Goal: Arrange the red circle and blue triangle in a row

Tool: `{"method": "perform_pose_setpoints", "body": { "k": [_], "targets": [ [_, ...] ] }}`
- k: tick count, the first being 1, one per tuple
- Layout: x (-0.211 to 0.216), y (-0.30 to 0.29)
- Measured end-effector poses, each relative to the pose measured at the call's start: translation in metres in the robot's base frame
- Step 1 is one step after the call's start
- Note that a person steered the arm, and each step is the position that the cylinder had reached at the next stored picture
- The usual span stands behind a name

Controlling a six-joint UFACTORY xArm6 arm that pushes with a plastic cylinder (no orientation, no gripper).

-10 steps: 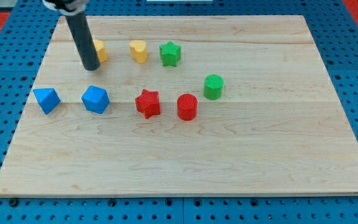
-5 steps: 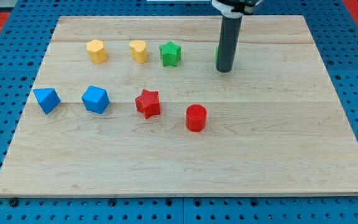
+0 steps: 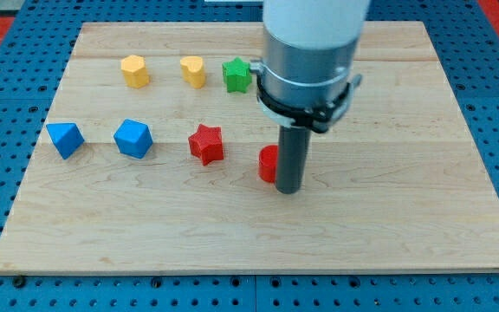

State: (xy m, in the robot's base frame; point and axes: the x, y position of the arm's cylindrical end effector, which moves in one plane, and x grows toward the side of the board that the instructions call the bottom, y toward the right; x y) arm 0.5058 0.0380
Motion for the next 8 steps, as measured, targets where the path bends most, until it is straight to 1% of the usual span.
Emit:
{"method": "perform_pose_setpoints", "body": {
  "k": [1, 2, 3, 4, 5, 6, 7, 8],
  "targets": [
    [-0.022, 0.0],
    [0.007, 0.001],
    [0.05, -0.102],
    [0.027, -0.224],
    [-0.016, -0.274],
    [-0.006, -0.297],
    [-0.027, -0.3],
    [-0.027, -0.3]
  ]
}}
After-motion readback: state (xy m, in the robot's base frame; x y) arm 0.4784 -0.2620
